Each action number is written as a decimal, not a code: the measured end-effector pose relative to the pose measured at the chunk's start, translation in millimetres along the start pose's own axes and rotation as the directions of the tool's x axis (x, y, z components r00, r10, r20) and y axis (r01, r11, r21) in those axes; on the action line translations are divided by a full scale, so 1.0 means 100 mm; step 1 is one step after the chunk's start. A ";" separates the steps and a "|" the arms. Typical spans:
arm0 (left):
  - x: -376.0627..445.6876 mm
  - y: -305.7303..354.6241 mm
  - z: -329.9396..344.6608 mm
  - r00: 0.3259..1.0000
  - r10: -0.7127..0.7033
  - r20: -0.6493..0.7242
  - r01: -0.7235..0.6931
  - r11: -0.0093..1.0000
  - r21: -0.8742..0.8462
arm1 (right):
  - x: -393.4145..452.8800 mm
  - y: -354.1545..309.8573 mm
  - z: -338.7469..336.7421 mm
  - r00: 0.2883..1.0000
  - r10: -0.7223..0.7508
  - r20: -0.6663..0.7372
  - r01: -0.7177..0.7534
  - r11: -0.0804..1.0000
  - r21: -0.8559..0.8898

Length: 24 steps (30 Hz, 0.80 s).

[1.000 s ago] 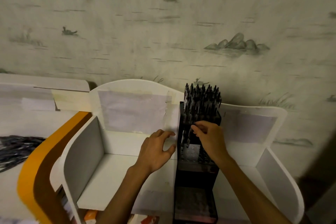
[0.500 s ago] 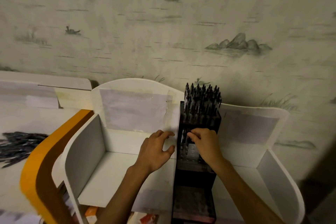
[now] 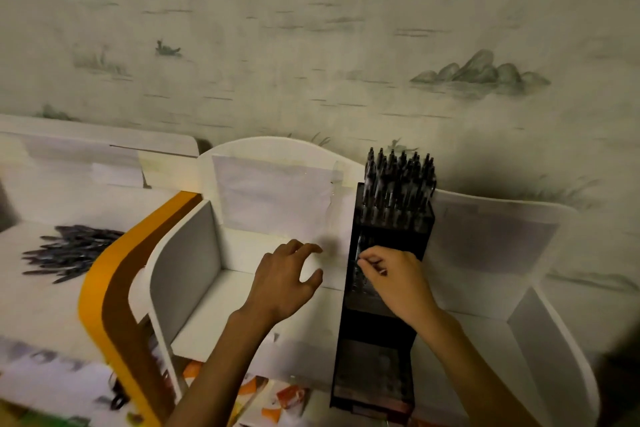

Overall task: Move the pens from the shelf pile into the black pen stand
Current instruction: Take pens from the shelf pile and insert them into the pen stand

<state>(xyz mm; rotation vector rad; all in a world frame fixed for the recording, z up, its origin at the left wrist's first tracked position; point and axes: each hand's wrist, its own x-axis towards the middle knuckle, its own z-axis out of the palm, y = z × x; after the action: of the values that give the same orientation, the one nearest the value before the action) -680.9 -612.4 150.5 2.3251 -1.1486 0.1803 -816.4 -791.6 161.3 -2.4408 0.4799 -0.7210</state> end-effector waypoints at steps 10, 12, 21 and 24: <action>-0.62 -0.66 -0.67 0.994 -0.092 -0.061 0.100 0.984 0.144 | -0.05 -0.90 0.72 0.960 -0.186 0.207 0.178 0.982 0.057; -0.80 -0.90 -0.85 0.991 -0.115 -0.063 0.123 0.981 0.151 | -0.06 -1.13 0.94 0.951 -0.218 0.221 0.209 0.976 0.063; -1.57 -2.22 -1.68 0.979 -0.197 -0.053 0.204 0.960 0.193 | -0.15 -2.43 2.05 0.921 -0.273 0.279 0.267 0.962 0.060; -1.81 -2.74 -1.92 0.974 -0.227 -0.024 0.227 0.951 0.208 | -0.21 -2.91 2.44 0.922 -0.296 0.250 0.289 0.955 0.065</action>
<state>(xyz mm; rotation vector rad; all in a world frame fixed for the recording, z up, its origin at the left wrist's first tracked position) -562.7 -251.5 140.1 2.6217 -0.8882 0.2260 -639.1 -455.7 151.8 -2.5608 0.0018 -0.5084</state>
